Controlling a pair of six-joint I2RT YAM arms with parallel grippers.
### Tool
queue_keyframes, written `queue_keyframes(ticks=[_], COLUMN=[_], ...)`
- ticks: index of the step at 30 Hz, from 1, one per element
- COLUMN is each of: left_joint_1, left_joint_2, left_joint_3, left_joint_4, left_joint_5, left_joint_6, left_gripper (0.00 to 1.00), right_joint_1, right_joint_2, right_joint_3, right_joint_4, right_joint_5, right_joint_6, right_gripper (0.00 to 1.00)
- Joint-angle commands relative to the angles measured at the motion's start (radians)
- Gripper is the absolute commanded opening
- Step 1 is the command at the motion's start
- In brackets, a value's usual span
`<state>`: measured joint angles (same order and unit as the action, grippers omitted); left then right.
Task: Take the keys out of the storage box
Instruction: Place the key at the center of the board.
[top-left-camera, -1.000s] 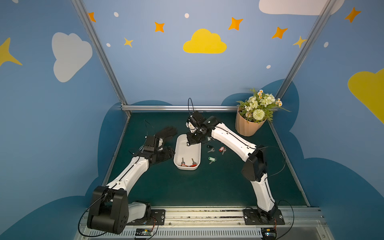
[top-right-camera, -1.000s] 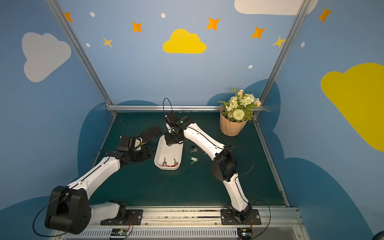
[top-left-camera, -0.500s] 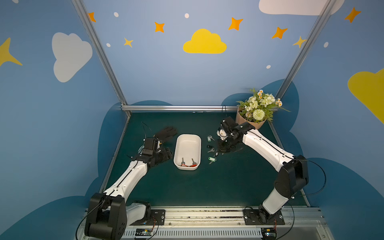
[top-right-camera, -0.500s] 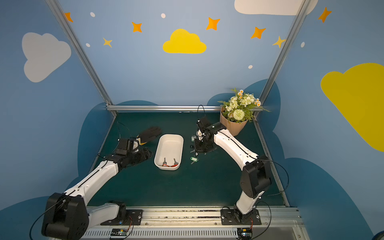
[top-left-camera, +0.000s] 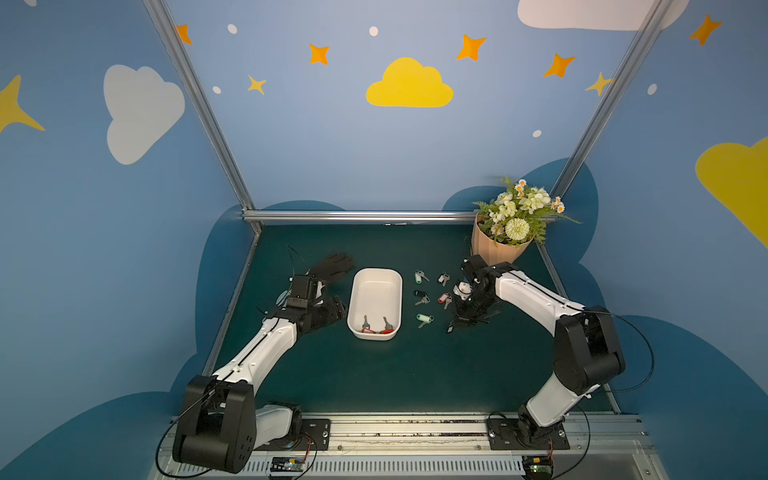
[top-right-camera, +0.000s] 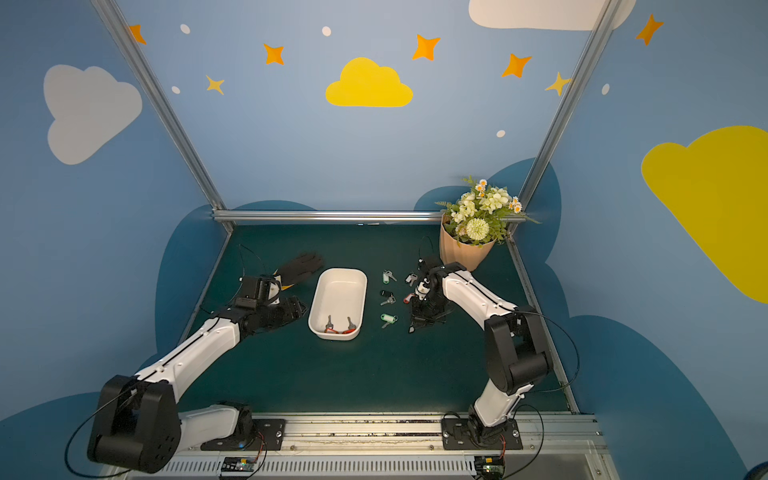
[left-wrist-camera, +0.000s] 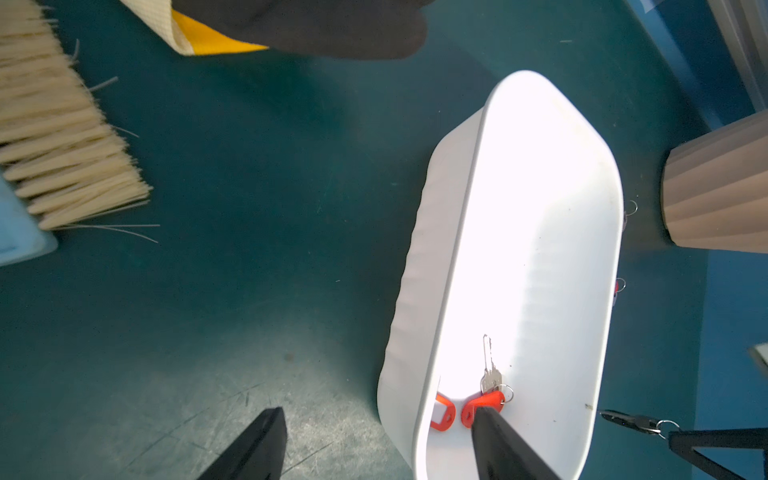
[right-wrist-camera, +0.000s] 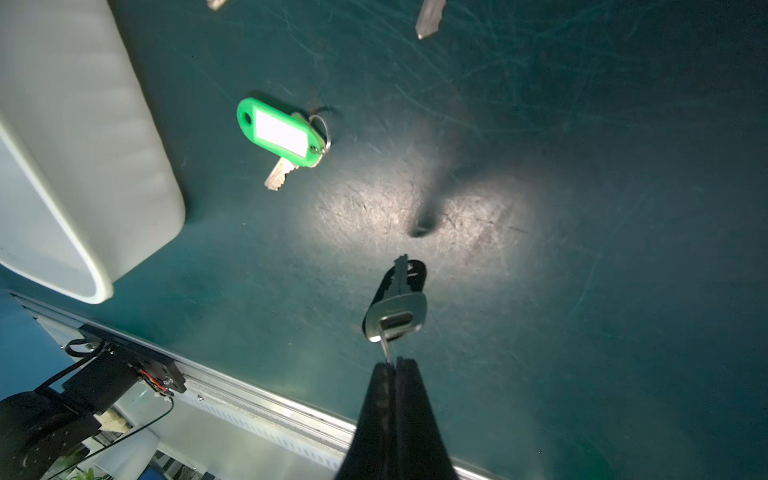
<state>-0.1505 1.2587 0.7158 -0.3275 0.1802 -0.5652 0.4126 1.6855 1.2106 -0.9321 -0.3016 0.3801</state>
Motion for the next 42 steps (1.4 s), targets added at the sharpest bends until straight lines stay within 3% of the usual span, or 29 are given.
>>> queue_keyframes(ticks=[1,6,27,31,37,42], left_joint_1=[0.005,0.005,0.002,-0.003,-0.027,-0.047], left_joint_2=[0.009,0.038,0.129,0.191,0.299,0.383], left_joint_3=[0.019,0.042,0.090,0.122,0.222,0.299], left_joint_4=[0.004,-0.011,-0.007,-0.001,-0.032,-0.085], left_joint_5=[0.024,0.047,0.084,0.072,0.036,0.008], left_joint_6=[0.017,0.042,0.068,0.079,0.116,0.142], left_gripper=[0.75,0.72,0.74,0.75,0.69,0.52], right_joint_1=[-0.013,-0.042,-0.097,-0.096,-0.098,-0.098], right_joint_2=[0.021,0.065,0.252,0.230,0.155,0.111], right_joint_3=[0.008,0.032,0.098,0.093,0.080,0.076], right_joint_4=[0.027,0.048,0.128,0.134,0.130,0.115], right_joint_5=[-0.015,-0.002,0.034,0.027,0.046,0.063], right_joint_6=[-0.022,-0.039,-0.061,-0.064,-0.073,-0.076], right_gripper=[0.00,0.00,0.00,0.13,0.27,0.28])
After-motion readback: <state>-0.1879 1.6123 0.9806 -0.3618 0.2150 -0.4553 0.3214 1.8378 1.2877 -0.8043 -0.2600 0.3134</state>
